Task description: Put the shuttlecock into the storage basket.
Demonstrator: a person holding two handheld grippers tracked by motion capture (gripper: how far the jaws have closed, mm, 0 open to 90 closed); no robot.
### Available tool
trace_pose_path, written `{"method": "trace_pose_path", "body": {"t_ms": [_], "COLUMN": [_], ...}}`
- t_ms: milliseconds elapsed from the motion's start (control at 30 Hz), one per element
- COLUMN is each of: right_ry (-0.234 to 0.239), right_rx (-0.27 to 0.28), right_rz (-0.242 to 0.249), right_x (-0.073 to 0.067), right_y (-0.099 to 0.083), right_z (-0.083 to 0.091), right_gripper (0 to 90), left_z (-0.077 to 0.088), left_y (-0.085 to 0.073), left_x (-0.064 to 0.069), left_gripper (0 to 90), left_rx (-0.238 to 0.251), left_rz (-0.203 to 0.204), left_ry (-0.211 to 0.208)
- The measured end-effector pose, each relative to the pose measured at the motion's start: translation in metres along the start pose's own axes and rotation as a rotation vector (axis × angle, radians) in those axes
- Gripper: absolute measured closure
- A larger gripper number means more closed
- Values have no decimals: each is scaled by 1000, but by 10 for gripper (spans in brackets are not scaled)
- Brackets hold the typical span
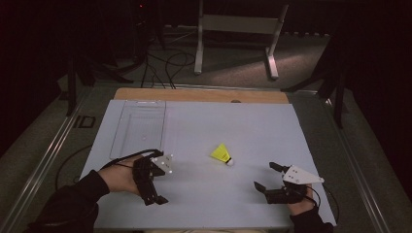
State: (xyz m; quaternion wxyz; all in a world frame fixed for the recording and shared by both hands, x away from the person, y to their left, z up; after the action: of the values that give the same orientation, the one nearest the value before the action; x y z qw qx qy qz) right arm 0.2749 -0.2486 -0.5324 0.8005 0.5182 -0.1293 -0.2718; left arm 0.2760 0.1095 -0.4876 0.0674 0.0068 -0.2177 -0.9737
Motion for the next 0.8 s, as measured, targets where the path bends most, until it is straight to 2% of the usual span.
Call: {"method": "trace_pose_path", "body": {"t_ms": [167,600,800], "right_ry": [1,3,6], "right_rx": [2,2,4], "right_rz": [1,1,-6], "right_x": [0,0,0], "right_y": [0,0,0], "right_z": [0,0,0], "right_gripper": [94,93,94], "left_z": [-1,1,4], "left_y": [10,39,53], "left_x": [1,-6,-10], "left_gripper": [3,3,4], "left_rx": [-18,32,79], "left_rz": [-39,-85,-94], "left_ry": [-18,-31,-44]}}
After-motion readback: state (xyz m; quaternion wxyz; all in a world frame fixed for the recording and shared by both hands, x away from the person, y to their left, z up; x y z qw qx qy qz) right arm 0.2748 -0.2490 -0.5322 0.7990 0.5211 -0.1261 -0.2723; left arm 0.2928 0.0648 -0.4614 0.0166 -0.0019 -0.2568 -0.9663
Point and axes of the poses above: each handheld gripper's, and its own axes: z roughly backward along the jaws, y roughly out of its top, x roughly to its right, the point moved 6 cm from there along -z, roughly forward along the jaws, and after that the axes turned 9 degrees about y, right-handed, at the moved point
